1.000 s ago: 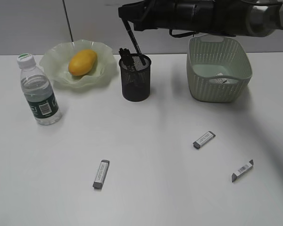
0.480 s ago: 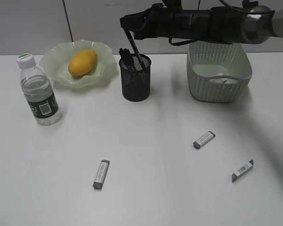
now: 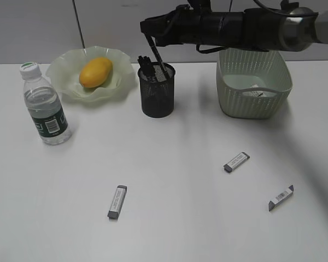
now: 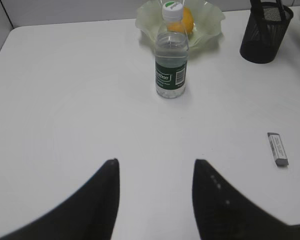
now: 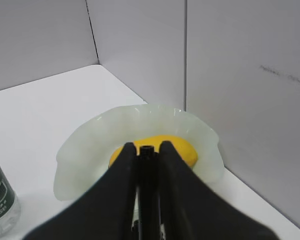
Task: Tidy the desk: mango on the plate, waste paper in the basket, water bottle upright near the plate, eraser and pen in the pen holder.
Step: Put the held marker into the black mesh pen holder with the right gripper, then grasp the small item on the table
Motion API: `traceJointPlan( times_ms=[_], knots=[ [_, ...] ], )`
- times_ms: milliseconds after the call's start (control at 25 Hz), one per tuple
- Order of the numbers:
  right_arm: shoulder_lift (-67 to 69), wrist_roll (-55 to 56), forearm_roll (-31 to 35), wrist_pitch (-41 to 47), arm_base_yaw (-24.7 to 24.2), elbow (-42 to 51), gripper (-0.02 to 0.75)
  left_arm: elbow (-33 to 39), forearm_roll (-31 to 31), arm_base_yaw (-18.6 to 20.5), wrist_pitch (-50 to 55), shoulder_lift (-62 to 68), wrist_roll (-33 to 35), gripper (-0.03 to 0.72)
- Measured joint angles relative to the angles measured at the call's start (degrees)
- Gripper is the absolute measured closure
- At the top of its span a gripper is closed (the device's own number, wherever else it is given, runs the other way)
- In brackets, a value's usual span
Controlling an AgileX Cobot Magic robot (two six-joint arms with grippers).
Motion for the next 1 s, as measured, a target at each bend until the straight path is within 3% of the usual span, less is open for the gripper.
traceJointPlan(
  times_ms=[160, 280, 760, 1000],
  knots=[
    [0.4, 0.0, 0.0, -0.1, 0.0, 0.0, 0.454, 0.0, 0.0, 0.0, 0.0, 0.0, 0.0, 0.323],
    [0.5, 0.0, 0.0, -0.1, 0.0, 0.0, 0.379, 0.0, 0.0, 0.0, 0.0, 0.0, 0.0, 0.323],
    [-1.1, 6.0, 0.0, 1.9, 0.0, 0.0, 0.355, 0.0, 0.0, 0.0, 0.0, 0.0, 0.0, 0.323],
    [-9.7, 8.7, -4.4, -4.6, 0.0, 0.0, 0.354, 0.0, 0.0, 0.0, 0.0, 0.0, 0.0, 0.323]
  ],
)
